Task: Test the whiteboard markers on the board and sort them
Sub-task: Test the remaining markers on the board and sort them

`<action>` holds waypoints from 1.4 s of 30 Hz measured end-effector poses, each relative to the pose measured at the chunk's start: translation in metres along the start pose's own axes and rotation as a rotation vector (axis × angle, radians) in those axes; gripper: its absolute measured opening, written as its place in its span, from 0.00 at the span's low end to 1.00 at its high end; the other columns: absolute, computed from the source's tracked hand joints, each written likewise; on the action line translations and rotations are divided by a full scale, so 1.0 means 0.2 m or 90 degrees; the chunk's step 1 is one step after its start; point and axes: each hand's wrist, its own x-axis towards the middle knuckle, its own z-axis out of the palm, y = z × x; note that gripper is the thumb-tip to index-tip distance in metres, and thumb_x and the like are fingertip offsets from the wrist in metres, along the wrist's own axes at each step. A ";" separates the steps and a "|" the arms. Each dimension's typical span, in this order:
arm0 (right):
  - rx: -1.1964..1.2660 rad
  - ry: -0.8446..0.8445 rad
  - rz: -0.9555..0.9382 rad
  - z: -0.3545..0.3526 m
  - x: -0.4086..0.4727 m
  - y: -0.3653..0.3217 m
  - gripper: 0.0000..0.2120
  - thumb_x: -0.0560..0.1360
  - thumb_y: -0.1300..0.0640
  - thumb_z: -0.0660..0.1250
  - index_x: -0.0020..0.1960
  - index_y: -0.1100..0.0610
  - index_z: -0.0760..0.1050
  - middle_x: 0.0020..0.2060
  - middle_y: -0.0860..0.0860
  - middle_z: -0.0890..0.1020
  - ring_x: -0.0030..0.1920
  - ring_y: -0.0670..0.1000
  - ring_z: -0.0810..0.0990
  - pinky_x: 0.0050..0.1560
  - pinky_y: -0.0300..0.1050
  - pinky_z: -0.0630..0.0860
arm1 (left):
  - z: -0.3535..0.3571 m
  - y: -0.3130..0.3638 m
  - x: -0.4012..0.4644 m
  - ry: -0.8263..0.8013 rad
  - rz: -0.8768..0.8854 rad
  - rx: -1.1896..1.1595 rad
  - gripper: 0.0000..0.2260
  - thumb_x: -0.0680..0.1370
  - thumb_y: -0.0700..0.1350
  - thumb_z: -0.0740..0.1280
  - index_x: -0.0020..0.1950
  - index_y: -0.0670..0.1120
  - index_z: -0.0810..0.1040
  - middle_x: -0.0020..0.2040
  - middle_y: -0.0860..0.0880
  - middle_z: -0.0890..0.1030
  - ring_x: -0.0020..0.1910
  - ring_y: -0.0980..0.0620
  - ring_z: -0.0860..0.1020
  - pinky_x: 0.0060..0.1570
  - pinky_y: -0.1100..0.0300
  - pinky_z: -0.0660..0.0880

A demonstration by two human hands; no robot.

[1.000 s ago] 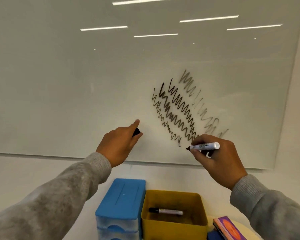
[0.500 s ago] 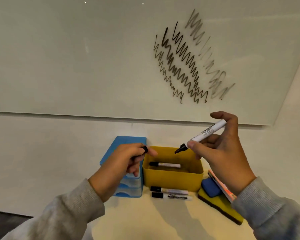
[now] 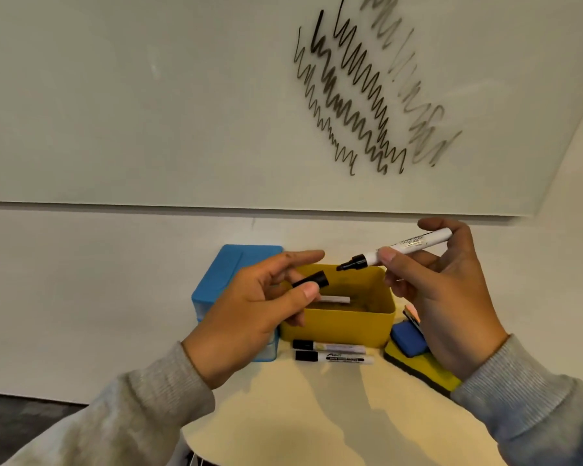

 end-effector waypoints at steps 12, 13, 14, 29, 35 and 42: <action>-0.035 -0.044 -0.014 0.06 -0.05 -0.04 0.23 0.66 0.54 0.74 0.59 0.53 0.72 0.36 0.55 0.83 0.36 0.54 0.79 0.38 0.48 0.77 | 0.01 0.04 0.00 0.051 0.050 -0.082 0.10 0.75 0.44 0.70 0.54 0.41 0.79 0.43 0.44 0.86 0.37 0.48 0.84 0.42 0.58 0.82; -0.036 -0.047 -0.014 0.06 -0.05 -0.04 0.22 0.67 0.55 0.73 0.60 0.54 0.73 0.36 0.55 0.83 0.36 0.54 0.79 0.39 0.48 0.76 | 0.00 0.04 0.00 0.059 0.051 -0.087 0.12 0.74 0.45 0.70 0.53 0.41 0.79 0.43 0.44 0.86 0.37 0.48 0.84 0.42 0.58 0.82; -0.038 -0.050 -0.015 0.05 -0.05 -0.04 0.20 0.68 0.55 0.72 0.59 0.54 0.74 0.37 0.55 0.84 0.37 0.54 0.78 0.40 0.49 0.76 | 0.00 0.04 0.01 0.066 0.050 -0.092 0.12 0.73 0.46 0.70 0.54 0.41 0.80 0.43 0.44 0.86 0.37 0.48 0.84 0.42 0.59 0.82; -0.015 -0.118 0.071 -0.02 -0.01 0.00 0.05 0.73 0.58 0.69 0.47 0.59 0.81 0.37 0.57 0.80 0.39 0.55 0.75 0.34 0.40 0.75 | -0.01 -0.01 0.01 0.101 0.073 -0.049 0.08 0.74 0.38 0.72 0.54 0.41 0.82 0.45 0.46 0.87 0.44 0.48 0.86 0.44 0.63 0.81; -0.107 -0.146 0.036 -0.03 0.00 0.04 0.05 0.78 0.59 0.67 0.48 0.58 0.81 0.34 0.57 0.75 0.35 0.54 0.70 0.32 0.43 0.70 | -0.01 -0.04 0.03 0.111 0.041 -0.068 0.10 0.77 0.45 0.68 0.54 0.42 0.82 0.42 0.45 0.86 0.41 0.49 0.85 0.44 0.61 0.81; -0.238 -0.266 -0.058 -0.01 -0.04 0.04 0.07 0.74 0.51 0.70 0.51 0.51 0.80 0.38 0.60 0.77 0.34 0.47 0.71 0.34 0.39 0.70 | 0.04 -0.07 0.03 0.134 -0.090 -0.136 0.16 0.84 0.51 0.57 0.52 0.42 0.78 0.28 0.55 0.66 0.28 0.58 0.63 0.32 0.61 0.64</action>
